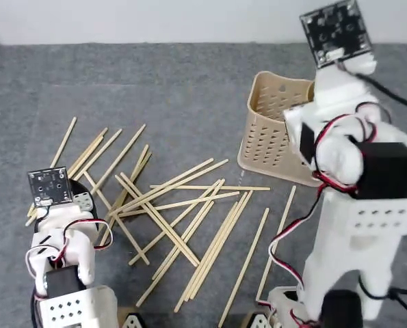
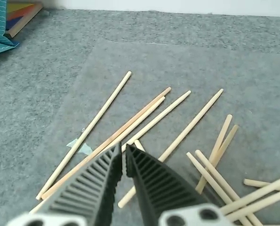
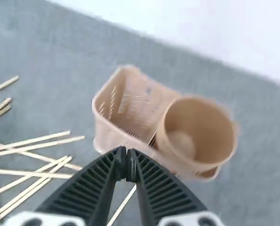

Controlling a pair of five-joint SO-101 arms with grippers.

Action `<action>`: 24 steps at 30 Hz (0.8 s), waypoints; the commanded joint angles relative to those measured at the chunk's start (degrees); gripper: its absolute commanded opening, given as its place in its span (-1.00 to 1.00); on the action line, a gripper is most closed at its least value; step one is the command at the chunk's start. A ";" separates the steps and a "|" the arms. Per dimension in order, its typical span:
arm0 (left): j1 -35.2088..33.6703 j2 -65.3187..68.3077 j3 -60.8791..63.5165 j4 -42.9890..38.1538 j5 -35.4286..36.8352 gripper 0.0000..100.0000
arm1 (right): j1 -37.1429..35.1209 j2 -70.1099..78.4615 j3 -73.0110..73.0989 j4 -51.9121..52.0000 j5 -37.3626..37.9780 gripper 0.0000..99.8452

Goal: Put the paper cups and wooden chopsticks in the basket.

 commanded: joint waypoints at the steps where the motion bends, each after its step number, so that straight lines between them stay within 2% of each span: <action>1: 0.18 -0.70 -0.48 -1.23 0.09 -0.96 | -0.84 -4.44 10.99 2.42 -2.64 -0.98; 9: 0.18 -0.70 -0.48 -1.23 0.09 -0.96 | -0.48 -10.77 39.56 -0.84 -9.76 -0.95; 16: 0.18 -0.70 -0.48 -1.23 0.09 -0.96 | -1.80 -13.49 64.35 -19.03 -12.40 -0.51; 24: 0.09 -0.70 -0.48 -1.23 0.09 -0.96 | -5.49 -12.97 82.46 -38.02 -12.57 -0.42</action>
